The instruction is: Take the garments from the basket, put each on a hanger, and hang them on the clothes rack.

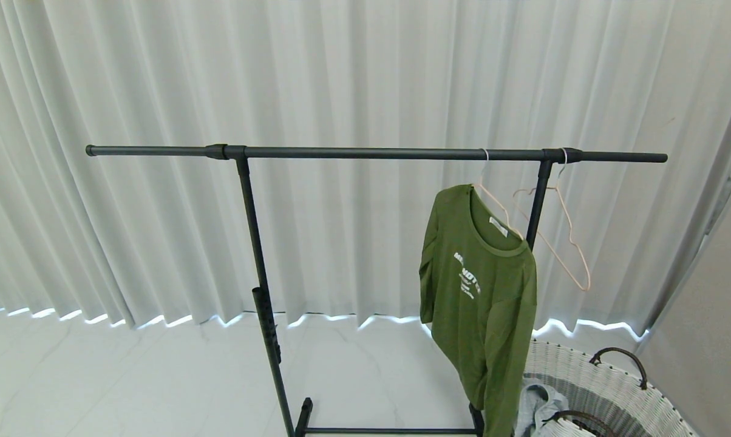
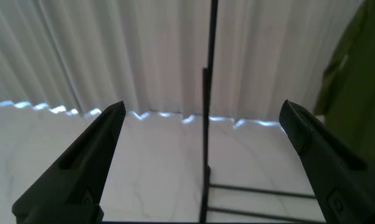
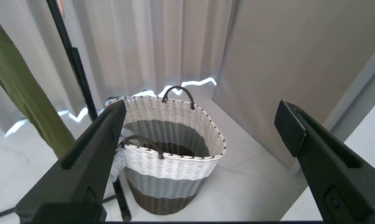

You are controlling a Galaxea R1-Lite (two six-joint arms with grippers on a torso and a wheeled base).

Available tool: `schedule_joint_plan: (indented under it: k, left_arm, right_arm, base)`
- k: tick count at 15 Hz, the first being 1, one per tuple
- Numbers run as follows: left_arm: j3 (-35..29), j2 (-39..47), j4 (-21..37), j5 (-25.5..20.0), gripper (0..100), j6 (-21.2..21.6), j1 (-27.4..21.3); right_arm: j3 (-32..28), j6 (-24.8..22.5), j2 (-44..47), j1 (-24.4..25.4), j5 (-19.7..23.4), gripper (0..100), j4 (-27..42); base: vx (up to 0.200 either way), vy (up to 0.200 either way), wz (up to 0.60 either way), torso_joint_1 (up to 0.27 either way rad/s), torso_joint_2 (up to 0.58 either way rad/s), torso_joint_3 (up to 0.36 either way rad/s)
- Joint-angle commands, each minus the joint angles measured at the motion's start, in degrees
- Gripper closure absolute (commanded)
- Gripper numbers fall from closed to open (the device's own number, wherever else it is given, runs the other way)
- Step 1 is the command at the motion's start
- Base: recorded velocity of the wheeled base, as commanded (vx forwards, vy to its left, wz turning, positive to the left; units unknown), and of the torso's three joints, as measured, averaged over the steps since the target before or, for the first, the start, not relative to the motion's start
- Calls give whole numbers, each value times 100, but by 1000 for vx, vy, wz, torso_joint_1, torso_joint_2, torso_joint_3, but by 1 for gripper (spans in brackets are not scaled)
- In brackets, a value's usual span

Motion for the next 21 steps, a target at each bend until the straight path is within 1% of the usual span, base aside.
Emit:
schedule_joint_plan:
  k: [1,3,4,7,8,9,10,12,13,15,16,17,21]
  left_arm:
    - [0,26,70,-4,0,-25,-1]
    - [0,17,70,5,0,10,8]
    - [0,17,70,5,0,71,8]
    - [0,26,70,-13,0,115,-63]
    - [0,35,70,-13,0,115,-388]
    - [0,-9,70,-13,0,89,-880]
    - [0,17,70,-13,0,71,-1144]
    - [0,9,70,-13,0,19,-1117]
    - [0,-27,70,-13,0,10,-1012]
    - [0,-44,70,-4,0,-16,-405]
    - [0,-62,79,13,0,-87,-317]
    - [0,-62,79,22,0,-166,-335]
    - [0,-62,79,5,0,-192,-335]
  right_arm:
    - [-1,-29,1,2,4,0,-1]
    - [8,-143,1,2,56,0,-18]
    - [8,-204,1,11,171,0,-62]
    - [43,-301,1,11,724,0,-132]
    - [43,-310,1,2,786,0,-132]
    - [43,-319,1,11,786,0,-132]
    - [43,-345,10,11,786,0,-132]
    - [43,-345,1,2,751,0,-132]
    - [43,-354,1,2,636,0,-132]
    - [43,-389,1,2,188,0,-141]
    - [43,-380,1,2,153,0,-141]
    - [43,-389,1,2,171,0,-141]
    - [43,-380,1,2,206,0,-141]
  base:
    - [0,0,0,0,0,0]
    - [0,0,0,0,0,0]
    - [0,0,0,0,0,0]
    - [0,0,0,0,0,0]
    - [0,0,0,0,0,0]
    - [0,0,0,0,0,0]
    - [0,0,0,0,0,0]
    - [0,0,0,0,0,0]
    - [0,0,0,0,0,0]
    - [0,0,0,0,0,0]
    - [0,0,0,0,0,0]
    - [0,0,0,0,0,0]
    - [0,0,0,-8,21,13]
